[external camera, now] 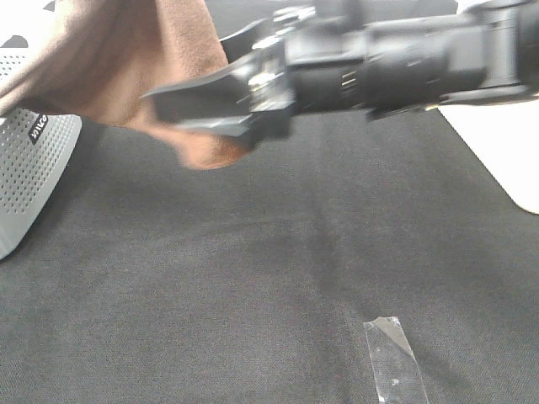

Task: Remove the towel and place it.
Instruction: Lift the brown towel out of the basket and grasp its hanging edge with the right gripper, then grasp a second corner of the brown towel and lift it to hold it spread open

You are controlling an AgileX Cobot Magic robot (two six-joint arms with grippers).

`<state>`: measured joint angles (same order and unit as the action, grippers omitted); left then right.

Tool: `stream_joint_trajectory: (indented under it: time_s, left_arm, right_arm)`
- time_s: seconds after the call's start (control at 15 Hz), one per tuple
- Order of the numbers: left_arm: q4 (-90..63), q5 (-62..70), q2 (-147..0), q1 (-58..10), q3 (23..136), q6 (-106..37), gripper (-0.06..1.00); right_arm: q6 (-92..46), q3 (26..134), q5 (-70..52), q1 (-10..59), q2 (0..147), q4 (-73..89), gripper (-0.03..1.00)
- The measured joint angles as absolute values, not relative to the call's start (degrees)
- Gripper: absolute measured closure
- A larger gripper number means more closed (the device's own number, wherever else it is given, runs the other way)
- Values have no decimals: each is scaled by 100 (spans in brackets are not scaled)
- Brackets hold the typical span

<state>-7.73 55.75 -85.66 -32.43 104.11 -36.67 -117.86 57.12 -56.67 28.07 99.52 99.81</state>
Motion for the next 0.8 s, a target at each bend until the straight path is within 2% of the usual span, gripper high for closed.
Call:
stream_joint_trajectory:
  time_s: [0.13,0.4,0.47,0.53,0.8]
  left_arm:
    - [-785,5575,-8566,-3243,10411,-3667,94]
    - [-733,5575,-8566,-3243,10411,-3667,94]
    - [-733,5575,-8566,-3243,10411,-3667,94]
    - [-728,5575,-8566,-3243,10411,-3667,94]
    - [-722,5730,-8577,-3243,10411,-3667,94]
  right_arm:
    - [-11734,5730,-5644,2807,9969,9987,19]
    - [-11665,5730,-5414,2807,9969,9981,66]
    - [-11643,5730,-5311,2807,9969,9981,83]
    - [-11625,5730,-5306,2807,9952,9981,94]
    - [-11230,5730,-5202,2807,9861,9918,97]
